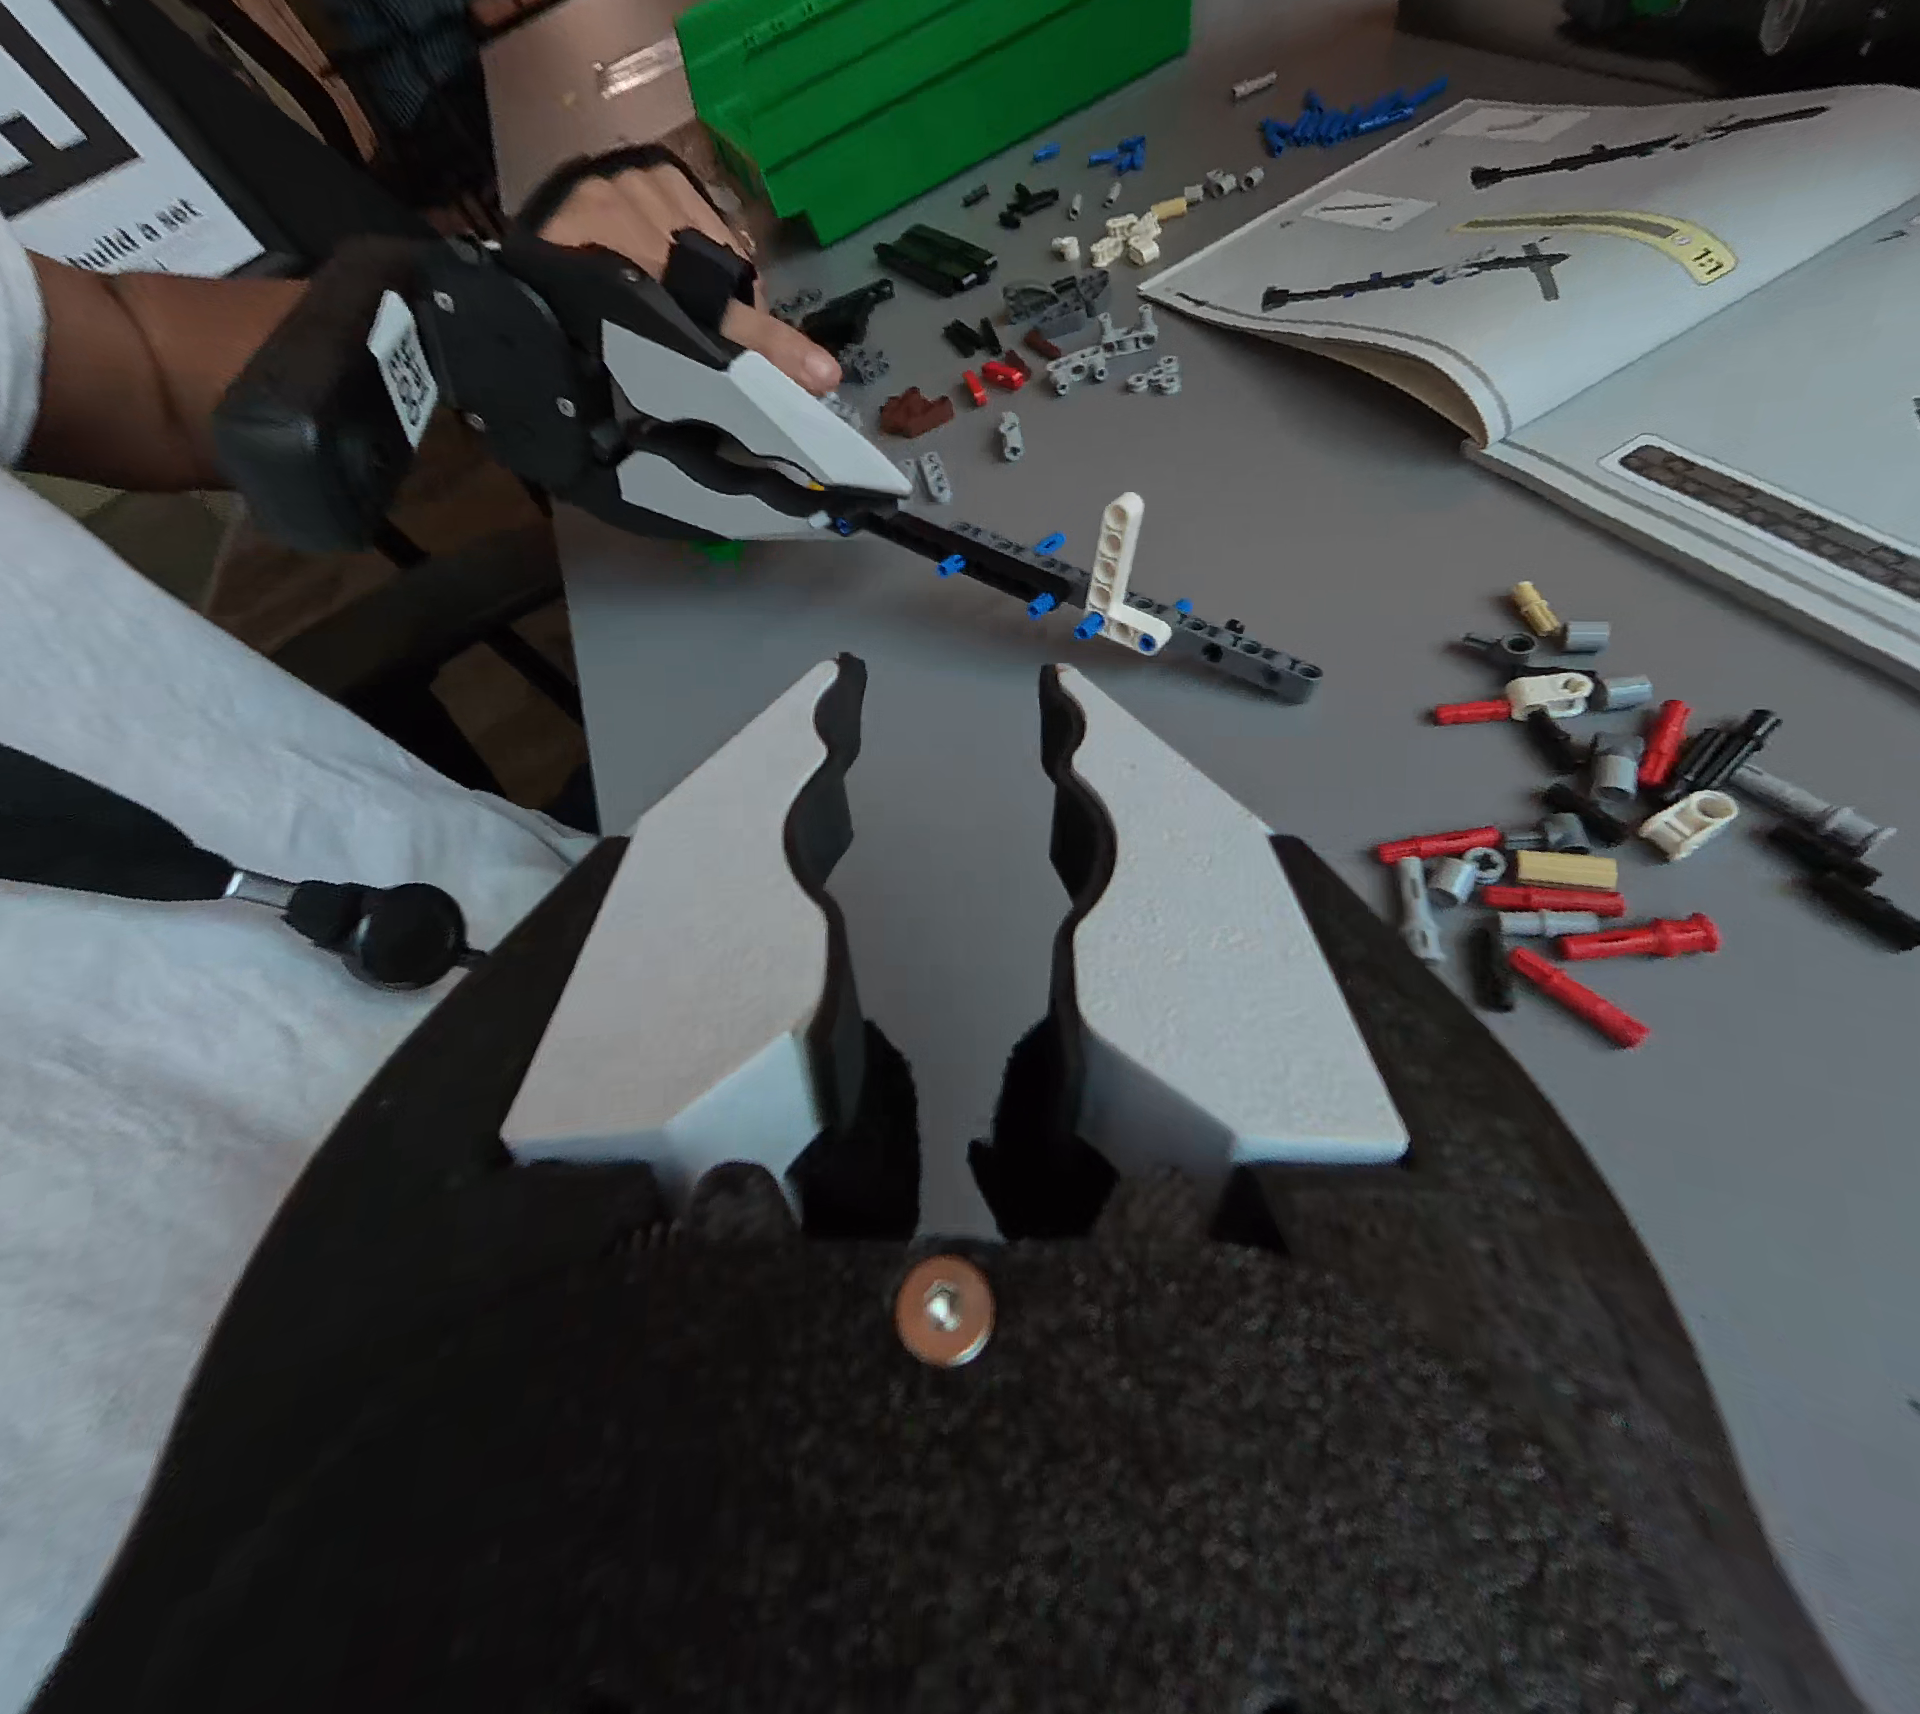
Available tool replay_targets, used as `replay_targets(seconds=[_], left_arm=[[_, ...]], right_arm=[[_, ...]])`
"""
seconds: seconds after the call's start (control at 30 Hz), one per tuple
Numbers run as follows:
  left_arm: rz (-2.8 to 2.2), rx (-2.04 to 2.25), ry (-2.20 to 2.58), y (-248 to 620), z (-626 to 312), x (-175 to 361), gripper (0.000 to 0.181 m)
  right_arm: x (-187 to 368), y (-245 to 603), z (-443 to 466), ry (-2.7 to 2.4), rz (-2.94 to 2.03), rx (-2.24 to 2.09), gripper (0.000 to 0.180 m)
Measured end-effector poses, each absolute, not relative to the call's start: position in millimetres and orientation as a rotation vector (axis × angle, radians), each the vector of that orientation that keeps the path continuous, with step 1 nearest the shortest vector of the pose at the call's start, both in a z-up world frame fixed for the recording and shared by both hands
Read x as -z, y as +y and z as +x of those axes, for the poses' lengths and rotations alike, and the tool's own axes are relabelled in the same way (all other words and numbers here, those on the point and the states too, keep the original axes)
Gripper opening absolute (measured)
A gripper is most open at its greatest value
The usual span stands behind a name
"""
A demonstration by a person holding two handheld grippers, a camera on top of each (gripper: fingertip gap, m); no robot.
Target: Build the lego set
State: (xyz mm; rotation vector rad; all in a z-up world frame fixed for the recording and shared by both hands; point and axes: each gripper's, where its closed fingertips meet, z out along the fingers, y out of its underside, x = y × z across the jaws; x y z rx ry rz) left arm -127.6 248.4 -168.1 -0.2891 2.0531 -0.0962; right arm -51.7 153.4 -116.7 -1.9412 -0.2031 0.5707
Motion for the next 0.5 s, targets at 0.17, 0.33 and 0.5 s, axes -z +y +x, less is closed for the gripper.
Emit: replay_targets(seconds=[0.17,0.33,0.5], left_arm=[[-0.361,0.102,2.116,247.1,-136.0,181.6,0.019],[-0.426,0.149,2.173,242.5,-142.8,181.5,0.025],[-0.546,0.19,2.261,245.5,-150.4,175.1,0.042]], right_arm=[[114.5,141.5,-69.2,-0.159,-1.857,-0.667,0.033],[113.1,132.5,-82.2,-0.162,-1.824,-0.727,0.033],[106.7,125.3,-88.2,-0.16,-1.803,-0.757,0.034]])
